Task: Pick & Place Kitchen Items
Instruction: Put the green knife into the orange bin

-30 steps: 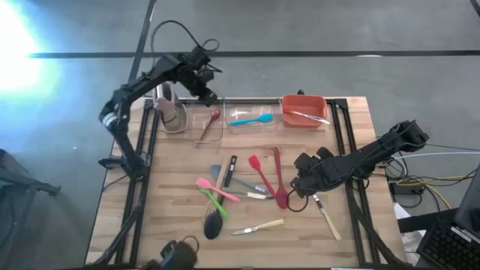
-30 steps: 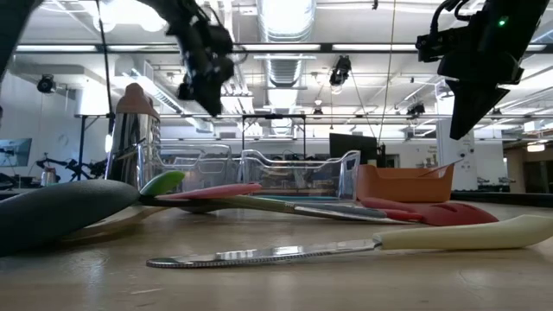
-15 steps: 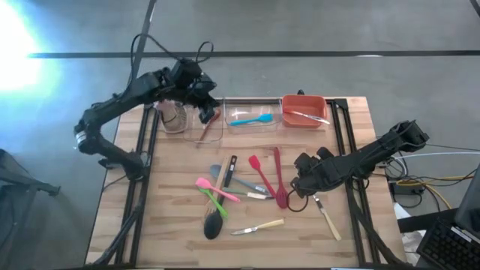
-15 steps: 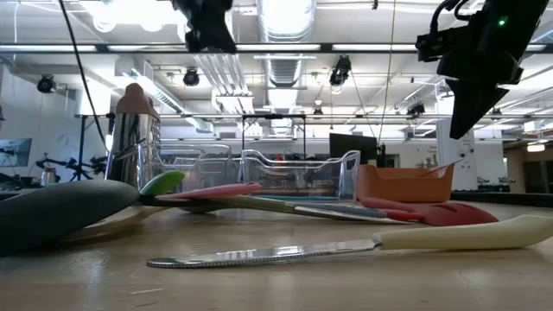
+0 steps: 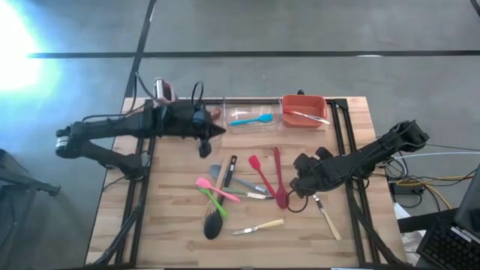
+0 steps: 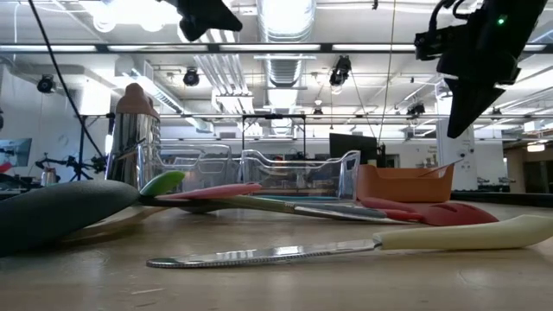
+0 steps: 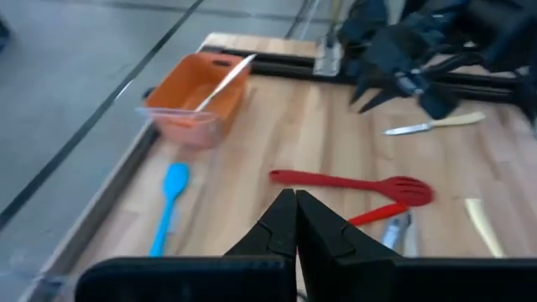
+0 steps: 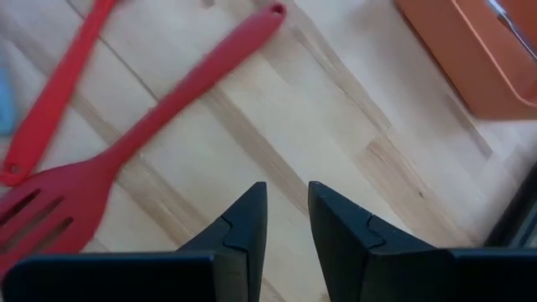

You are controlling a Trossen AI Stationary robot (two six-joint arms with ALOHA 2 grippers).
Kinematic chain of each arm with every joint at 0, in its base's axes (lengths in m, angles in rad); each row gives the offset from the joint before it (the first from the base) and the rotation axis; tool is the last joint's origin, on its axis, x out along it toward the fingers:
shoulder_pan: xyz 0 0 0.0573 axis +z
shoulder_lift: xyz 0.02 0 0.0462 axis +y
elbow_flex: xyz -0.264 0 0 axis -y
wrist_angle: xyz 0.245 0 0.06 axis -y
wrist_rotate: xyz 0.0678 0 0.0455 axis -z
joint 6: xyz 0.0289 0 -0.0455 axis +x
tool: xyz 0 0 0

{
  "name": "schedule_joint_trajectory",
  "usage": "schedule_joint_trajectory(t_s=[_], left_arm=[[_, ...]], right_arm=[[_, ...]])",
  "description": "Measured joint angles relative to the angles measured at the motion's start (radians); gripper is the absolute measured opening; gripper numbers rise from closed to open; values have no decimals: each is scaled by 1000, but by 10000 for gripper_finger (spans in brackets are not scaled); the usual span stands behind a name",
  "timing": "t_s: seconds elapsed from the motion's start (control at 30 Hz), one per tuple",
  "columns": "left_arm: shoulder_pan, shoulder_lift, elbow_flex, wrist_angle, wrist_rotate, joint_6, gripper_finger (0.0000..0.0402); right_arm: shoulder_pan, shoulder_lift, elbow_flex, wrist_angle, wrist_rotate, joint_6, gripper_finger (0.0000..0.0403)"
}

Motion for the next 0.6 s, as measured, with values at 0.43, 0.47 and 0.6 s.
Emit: schedule_joint_trajectory(t_s=[0.43,0.47,0.6], left_arm=[[-111,-162,-462,531,-4,-20,6],[-112,-173,-493,570,-4,-18,6],[-112,-214,-607,714,-6,-16,7]], right_arm=[[0,0,0,528,-92,-376,98],[-1,0,0,566,-109,-401,98],[0,4,0,683,-147,-479,101]])
